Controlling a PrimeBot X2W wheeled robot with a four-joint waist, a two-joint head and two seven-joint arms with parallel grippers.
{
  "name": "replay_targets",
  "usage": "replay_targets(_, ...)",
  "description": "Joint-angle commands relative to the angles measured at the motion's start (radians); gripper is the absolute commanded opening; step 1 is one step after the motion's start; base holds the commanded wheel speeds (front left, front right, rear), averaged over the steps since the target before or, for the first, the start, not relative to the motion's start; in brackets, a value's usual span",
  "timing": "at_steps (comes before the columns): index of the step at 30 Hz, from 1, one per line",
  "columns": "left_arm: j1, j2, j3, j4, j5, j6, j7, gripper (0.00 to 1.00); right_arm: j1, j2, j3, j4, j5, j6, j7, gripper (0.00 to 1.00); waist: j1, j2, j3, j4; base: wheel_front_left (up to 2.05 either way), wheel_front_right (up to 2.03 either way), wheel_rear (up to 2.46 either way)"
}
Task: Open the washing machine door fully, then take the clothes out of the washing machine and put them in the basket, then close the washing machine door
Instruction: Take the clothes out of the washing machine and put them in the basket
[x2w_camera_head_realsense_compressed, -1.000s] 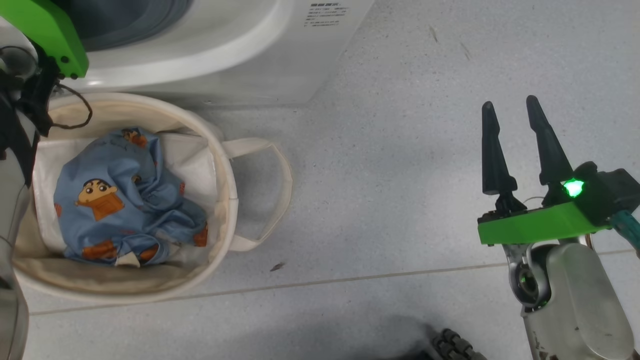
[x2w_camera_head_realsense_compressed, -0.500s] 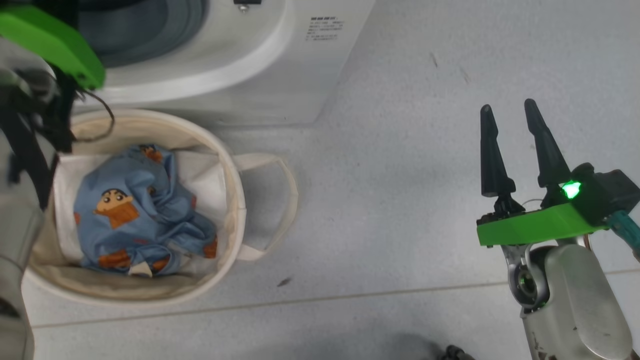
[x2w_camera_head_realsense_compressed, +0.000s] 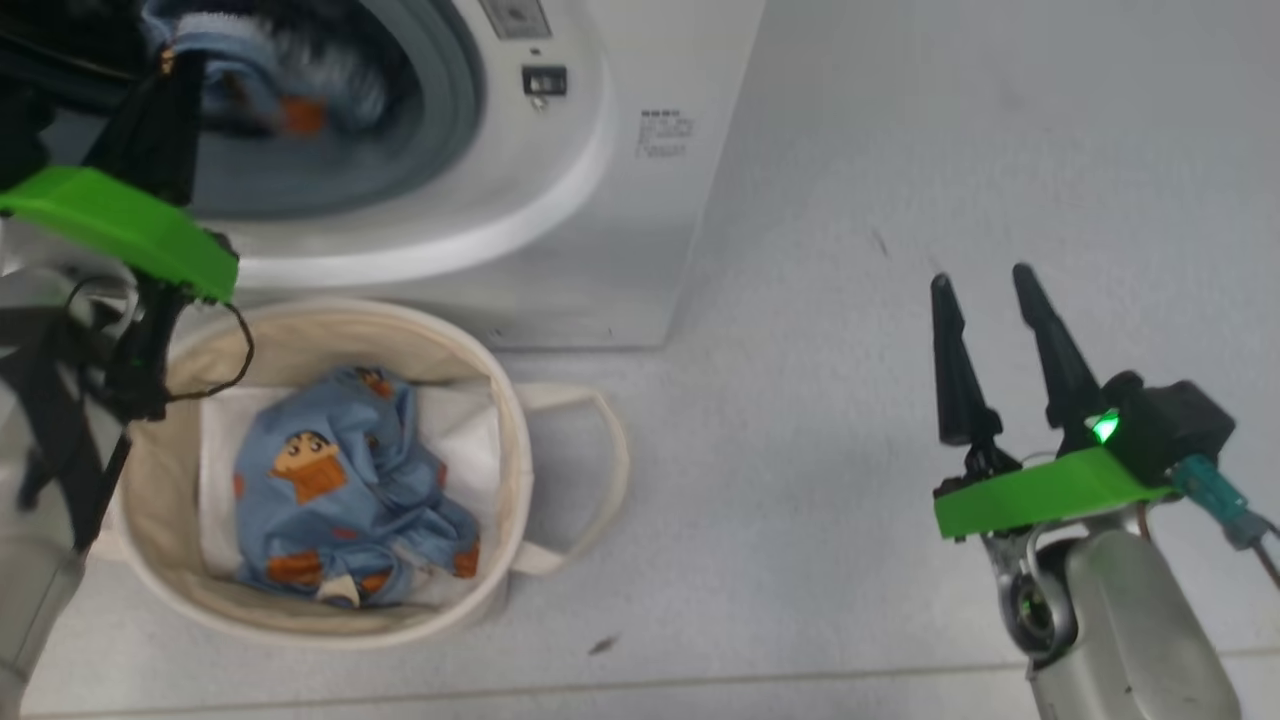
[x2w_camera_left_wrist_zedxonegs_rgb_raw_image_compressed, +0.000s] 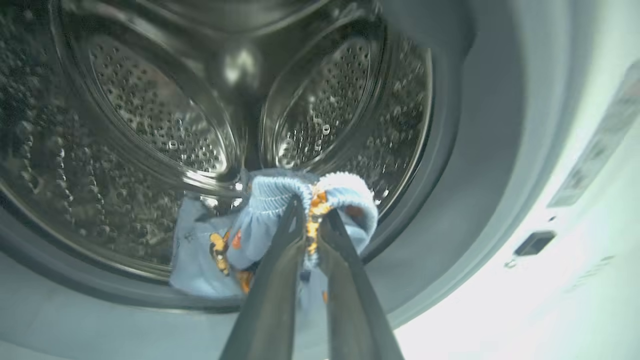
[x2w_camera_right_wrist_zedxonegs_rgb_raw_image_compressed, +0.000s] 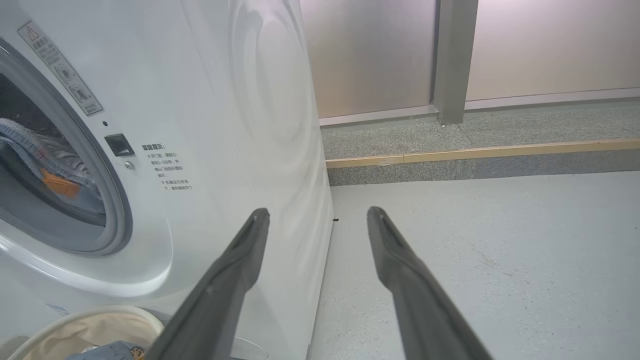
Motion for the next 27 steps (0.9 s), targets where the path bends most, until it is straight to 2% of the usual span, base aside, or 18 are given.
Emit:
replay_targets(1, 0.006, 0.06, 0.084, -0.073, 0.026, -0.006, -0.013, 0.0, 0.016, 0.004, 0.027, -0.021, 0.006, 0.001, -0.012, 1.0, 0.0, 0.0, -0.049, 0.018, 0.0, 0.0, 0.0)
replay_targets(7, 0.251, 0.046, 0.305, -0.327, 0.134, -0.001, -0.013, 0.0, 0.047, 0.004, 0.039, 0.003, 0.01, 0.001, -0.012, 1.0, 0.0, 0.0, -0.126, 0.042, 0.0, 0.0, 0.0)
replay_targets(14, 0.535, 0.009, 0.477, -0.582, 0.196, 0.028, -0.013, 0.0, 0.08, 0.004, 0.046, 0.019, 0.01, 0.001, -0.012, 1.0, 0.0, 0.0, -0.19, 0.062, 0.0, 0.0, 0.0)
replay_targets(21, 0.76, -0.035, 0.562, -0.771, 0.203, 0.053, -0.013, 0.0, 0.096, 0.002, 0.053, 0.026, 0.011, 0.001, -0.012, 1.0, 0.0, 0.0, -0.22, 0.067, 0.0, 0.0, 0.0)
replay_targets(27, 0.819, -0.061, 0.554, -0.733, 0.198, 0.037, -0.013, 0.0, 0.098, -0.007, 0.057, 0.031, 0.012, 0.001, -0.012, 1.0, 0.0, 0.0, -0.22, 0.078, 0.0, 0.0, 0.0)
